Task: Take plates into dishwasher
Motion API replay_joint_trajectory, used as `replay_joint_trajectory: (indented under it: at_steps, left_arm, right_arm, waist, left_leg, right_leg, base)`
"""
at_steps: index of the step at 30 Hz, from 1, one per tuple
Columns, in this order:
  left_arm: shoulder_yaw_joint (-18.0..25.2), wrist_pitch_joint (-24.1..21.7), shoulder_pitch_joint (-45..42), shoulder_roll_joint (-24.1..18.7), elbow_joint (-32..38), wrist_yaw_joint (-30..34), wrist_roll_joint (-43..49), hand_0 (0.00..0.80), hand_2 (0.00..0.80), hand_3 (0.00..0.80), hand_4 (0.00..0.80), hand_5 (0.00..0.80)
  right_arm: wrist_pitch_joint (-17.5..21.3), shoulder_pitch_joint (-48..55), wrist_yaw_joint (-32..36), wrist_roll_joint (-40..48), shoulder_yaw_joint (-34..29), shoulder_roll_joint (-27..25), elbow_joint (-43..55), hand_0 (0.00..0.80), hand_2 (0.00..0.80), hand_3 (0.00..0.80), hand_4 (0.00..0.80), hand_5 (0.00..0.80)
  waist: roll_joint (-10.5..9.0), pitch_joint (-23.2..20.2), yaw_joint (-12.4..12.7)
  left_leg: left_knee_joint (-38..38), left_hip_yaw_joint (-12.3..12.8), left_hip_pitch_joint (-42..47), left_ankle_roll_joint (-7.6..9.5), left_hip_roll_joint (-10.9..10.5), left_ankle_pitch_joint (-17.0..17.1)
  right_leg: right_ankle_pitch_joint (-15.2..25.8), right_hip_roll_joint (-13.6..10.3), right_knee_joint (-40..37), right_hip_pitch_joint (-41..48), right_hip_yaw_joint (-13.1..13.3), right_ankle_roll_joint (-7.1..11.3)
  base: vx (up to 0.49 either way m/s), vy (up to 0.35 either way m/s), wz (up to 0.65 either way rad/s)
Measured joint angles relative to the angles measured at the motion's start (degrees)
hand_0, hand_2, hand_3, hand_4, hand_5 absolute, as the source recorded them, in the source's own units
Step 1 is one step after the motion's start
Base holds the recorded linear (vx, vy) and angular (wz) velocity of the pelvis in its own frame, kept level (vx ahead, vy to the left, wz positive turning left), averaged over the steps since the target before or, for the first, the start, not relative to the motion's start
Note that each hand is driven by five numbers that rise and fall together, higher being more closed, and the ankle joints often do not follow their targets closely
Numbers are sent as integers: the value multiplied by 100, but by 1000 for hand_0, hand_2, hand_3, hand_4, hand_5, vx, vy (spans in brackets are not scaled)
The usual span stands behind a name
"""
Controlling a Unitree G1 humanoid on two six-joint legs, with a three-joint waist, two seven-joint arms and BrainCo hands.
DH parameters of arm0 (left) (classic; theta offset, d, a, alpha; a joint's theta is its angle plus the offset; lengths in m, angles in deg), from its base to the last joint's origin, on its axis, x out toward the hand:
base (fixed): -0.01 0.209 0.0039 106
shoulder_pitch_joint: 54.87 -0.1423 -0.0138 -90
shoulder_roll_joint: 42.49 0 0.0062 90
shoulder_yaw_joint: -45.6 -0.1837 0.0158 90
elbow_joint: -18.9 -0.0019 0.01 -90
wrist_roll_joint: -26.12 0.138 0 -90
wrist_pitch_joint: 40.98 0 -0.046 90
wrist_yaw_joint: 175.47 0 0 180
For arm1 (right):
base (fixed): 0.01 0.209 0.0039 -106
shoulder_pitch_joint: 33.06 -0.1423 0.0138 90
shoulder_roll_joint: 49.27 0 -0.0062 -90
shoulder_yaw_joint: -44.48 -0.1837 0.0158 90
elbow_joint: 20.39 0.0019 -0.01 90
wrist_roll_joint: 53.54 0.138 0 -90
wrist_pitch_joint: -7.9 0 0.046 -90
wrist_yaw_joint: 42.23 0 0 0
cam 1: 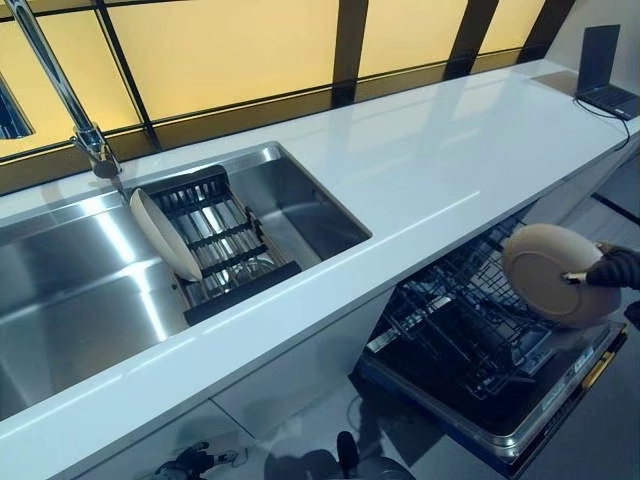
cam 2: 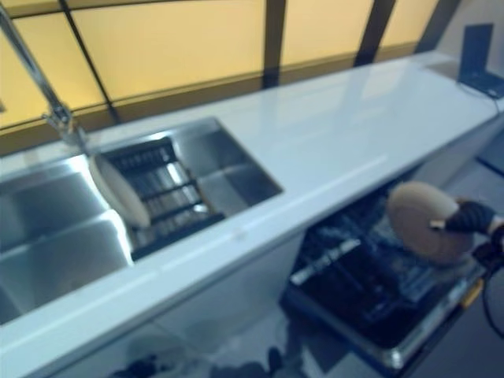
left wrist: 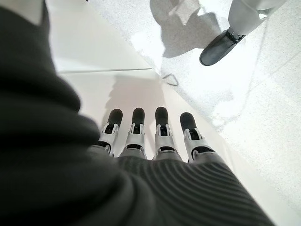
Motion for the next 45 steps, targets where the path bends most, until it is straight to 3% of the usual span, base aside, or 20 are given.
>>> replay_joint_trajectory:
  at_steps: [7, 22, 35, 45]
  left_arm:
    - [3, -5, 15, 57, 32, 41, 69, 0, 0, 0, 0, 0]
    - [1, 0, 7, 100, 135, 43, 69, 0, 0, 0, 0, 0]
    - [-1, 0, 1, 146, 254, 51, 69, 0, 0, 0, 0, 0]
    - [-1, -1, 48, 148, 276, 136, 70, 0, 0, 0, 0, 0]
  right_arm:
    - [32, -12, 5, -57, 289, 399, -88, 800, 800, 800, 800, 800]
    - [115, -349, -484, -689, 950, 1442, -1046, 800, 800, 800, 800, 800]
    - [100, -621, -620, -1072, 1361, 1640, -1869, 800, 800, 800, 800, 800]
    - [93, -662, -611, -1075, 1375, 1714, -2336, 800, 800, 800, 800, 800]
  waist:
    - [139, 89, 136]
    - [163, 189, 480]
    - [227, 267, 625]
    - [279, 297, 768]
  left_leg:
    - [3, -72, 8, 5, -1, 4]
    - [23, -310, -4, 20, 10, 18]
    - [26, -522, -11, 23, 33, 24]
    - [28, -540, -9, 22, 45, 25]
  right_leg:
    - [-9, -25, -2, 45, -67, -11]
    - [-55, -76, -3, 164, -305, -47]
    - [-117, -91, -4, 276, -520, -51]
    - [-127, -84, -4, 291, -539, -59]
  base:
    - [2, 0, 5]
    - [-5, 0, 8]
    - [-1, 1, 8]
    - [0, 0, 1]
